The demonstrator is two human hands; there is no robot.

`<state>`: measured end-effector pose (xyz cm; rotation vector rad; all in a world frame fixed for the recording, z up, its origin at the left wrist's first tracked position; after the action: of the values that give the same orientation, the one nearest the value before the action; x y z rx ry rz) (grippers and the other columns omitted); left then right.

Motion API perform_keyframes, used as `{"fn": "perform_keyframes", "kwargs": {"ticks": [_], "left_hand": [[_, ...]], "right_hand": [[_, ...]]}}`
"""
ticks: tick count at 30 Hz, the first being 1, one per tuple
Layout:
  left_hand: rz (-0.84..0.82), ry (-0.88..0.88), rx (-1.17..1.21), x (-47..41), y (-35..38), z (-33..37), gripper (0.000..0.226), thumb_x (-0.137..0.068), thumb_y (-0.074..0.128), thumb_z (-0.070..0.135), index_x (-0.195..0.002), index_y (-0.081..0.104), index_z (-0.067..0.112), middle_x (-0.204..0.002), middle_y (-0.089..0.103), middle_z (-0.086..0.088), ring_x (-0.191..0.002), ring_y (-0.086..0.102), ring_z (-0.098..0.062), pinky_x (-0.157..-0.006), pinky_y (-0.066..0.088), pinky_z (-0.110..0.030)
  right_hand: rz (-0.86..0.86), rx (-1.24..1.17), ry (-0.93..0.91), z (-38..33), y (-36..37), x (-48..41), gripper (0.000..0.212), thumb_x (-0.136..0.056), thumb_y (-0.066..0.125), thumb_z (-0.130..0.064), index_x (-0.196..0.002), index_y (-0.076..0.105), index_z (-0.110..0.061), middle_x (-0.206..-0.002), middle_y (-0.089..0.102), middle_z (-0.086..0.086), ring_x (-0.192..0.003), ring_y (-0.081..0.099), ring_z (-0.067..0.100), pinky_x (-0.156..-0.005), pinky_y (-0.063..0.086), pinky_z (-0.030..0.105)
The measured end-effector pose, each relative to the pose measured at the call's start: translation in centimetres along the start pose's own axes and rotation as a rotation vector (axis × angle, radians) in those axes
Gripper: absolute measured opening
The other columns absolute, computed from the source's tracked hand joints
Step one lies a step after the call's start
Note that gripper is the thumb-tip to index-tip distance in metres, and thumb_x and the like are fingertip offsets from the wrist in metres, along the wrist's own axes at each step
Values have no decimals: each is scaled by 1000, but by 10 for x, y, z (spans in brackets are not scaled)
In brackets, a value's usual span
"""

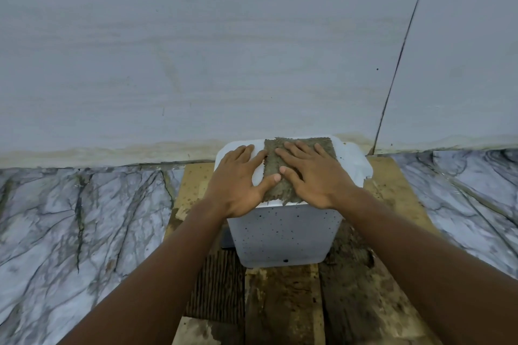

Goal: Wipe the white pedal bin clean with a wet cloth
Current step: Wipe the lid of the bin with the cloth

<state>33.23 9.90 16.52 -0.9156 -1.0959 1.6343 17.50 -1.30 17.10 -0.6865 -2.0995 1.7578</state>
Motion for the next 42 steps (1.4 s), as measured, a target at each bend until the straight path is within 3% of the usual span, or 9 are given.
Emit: {"fn": "perform_keyframes", "kwargs": {"ticks": [8, 13, 15, 20, 25, 28, 35, 40, 42], "left_hand": [[29, 10, -113, 1, 4, 1, 88, -87, 24, 85, -161, 20, 38, -171, 12, 3, -158, 5, -17, -127, 2, -39], [60, 16, -120, 0, 8, -2, 95, -82, 16, 91, -160, 24, 37, -170, 17, 3, -157, 10, -18, -127, 6, -41], [73, 17, -114, 0, 9, -3, 97, -80, 15, 90, -160, 26, 37, -170, 19, 2, -157, 12, -19, -127, 8, -42], [85, 18, -115, 1, 10, -5, 98, -80, 15, 91, -160, 27, 36, -170, 19, 2, -157, 13, -19, -128, 7, -42], [86, 20, -103, 1, 10, -5, 98, -80, 14, 90, -160, 27, 35, -170, 19, 0, -157, 12, -20, -127, 6, -41], [76, 14, -112, 0, 9, -4, 99, -79, 12, 90, -161, 24, 35, -170, 17, 0, -157, 9, -19, -127, 4, -40], [56, 1, -104, -2, 6, -2, 100, -77, 12, 91, -161, 23, 36, -171, 16, 1, -157, 9, -19, -128, 4, -41], [-19, -27, 33, 1, 0, -3, 104, -72, 23, 94, -159, 29, 37, -170, 17, 6, -157, 8, -16, -127, 6, -41], [-32, -81, 146, 0, -6, 0, 96, -81, 28, 91, -158, 32, 34, -169, 20, 4, -157, 11, -16, -126, 8, -41]], "right_hand": [[16, 17, 129, 53, -7, 9, 62, -103, 16, -54, -158, 6, -29, -166, 9, -6, -153, 2, 12, -125, -2, 36], [145, -142, 357, 80, -9, 3, 60, -102, 31, -47, -152, 29, -12, -153, 39, 5, -141, 32, 25, -117, 28, 41], [179, -184, 420, 77, -6, 6, 56, -102, 32, -43, -146, 34, -8, -145, 44, 9, -133, 37, 28, -113, 32, 42], [214, -197, 587, 63, 9, 26, 71, -102, 18, -52, -156, 11, -5, -162, 18, 13, -146, 21, 36, -121, 19, 47], [146, 42, 355, 21, 16, 39, 72, -98, -2, -54, -158, 2, -14, -166, 2, 9, -153, -5, 36, -123, -7, 51], [116, 90, 215, 21, 8, 30, 68, -101, 3, -54, -159, 6, -19, -167, 9, 4, -154, -1, 30, -125, -4, 46], [44, 38, 385, 56, -7, -14, 65, -102, 18, -52, -158, 12, -20, -167, 12, 1, -152, 10, 31, -124, 8, 47], [-36, 96, 276, 23, -4, 5, 68, -102, 6, -53, -158, -3, -17, -167, -5, 6, -153, -7, 32, -124, -3, 48], [-51, 91, 163, 5, -1, 14, 67, -102, 6, -53, -158, -6, -17, -166, -8, 4, -153, -10, 29, -124, -6, 46]]}}
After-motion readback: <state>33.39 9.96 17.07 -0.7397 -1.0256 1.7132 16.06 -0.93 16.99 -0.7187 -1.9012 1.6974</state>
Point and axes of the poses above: each hand's wrist, its own x-axis away from the middle knuckle, its own y-axis out of the palm, z = x × y, the point moved 2 cm from there along -x, towards the middle knuckle
